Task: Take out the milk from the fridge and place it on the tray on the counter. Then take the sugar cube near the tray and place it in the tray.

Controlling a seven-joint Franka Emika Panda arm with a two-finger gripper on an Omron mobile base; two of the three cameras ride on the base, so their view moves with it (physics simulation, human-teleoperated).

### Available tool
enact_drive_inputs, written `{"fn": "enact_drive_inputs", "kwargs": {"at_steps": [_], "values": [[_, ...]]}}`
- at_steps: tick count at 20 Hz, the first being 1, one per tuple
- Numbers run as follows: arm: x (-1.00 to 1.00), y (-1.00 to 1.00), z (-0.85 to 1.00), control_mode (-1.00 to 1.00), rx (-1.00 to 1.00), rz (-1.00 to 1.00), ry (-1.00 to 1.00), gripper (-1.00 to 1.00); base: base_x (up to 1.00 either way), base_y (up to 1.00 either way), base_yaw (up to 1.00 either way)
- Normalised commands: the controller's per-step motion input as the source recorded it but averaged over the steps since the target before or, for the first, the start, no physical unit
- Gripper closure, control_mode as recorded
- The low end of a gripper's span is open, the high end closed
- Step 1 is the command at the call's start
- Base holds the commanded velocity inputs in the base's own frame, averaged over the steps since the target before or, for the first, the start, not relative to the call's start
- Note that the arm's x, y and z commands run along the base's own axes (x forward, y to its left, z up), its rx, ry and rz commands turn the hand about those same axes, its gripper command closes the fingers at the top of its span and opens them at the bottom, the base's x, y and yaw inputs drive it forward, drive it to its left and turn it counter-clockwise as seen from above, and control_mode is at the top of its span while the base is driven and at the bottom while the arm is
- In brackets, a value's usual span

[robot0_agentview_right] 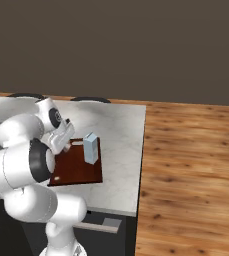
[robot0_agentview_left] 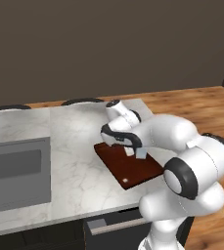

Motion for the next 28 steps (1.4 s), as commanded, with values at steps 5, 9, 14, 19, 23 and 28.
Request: {"fn": "enact_drive_inputs", "kwargs": {"at_steps": [5,9,14,19,23,28], "values": [[0.00,0.00,-0.42,-1.00,-0.01,0.00,0.00,1.00,0.00,0.00,0.00],[0.00,0.00,-0.44,-1.00,-0.01,0.00,0.00,1.00,0.00,0.00,0.00],[0.00,0.00,-0.47,-1.00,-0.05,0.00,0.00,1.00,0.00,0.00,0.00],[0.00,0.00,-0.36,-1.00,-0.06,0.00,0.00,1.00,0.00,0.00,0.00],[0.00,0.00,-0.18,-1.00,-0.04,0.00,-0.01,1.00,0.00,0.00,0.00],[0.00,0.00,-0.19,-1.00,0.00,0.00,-0.01,1.00,0.00,0.00,0.00]]}}
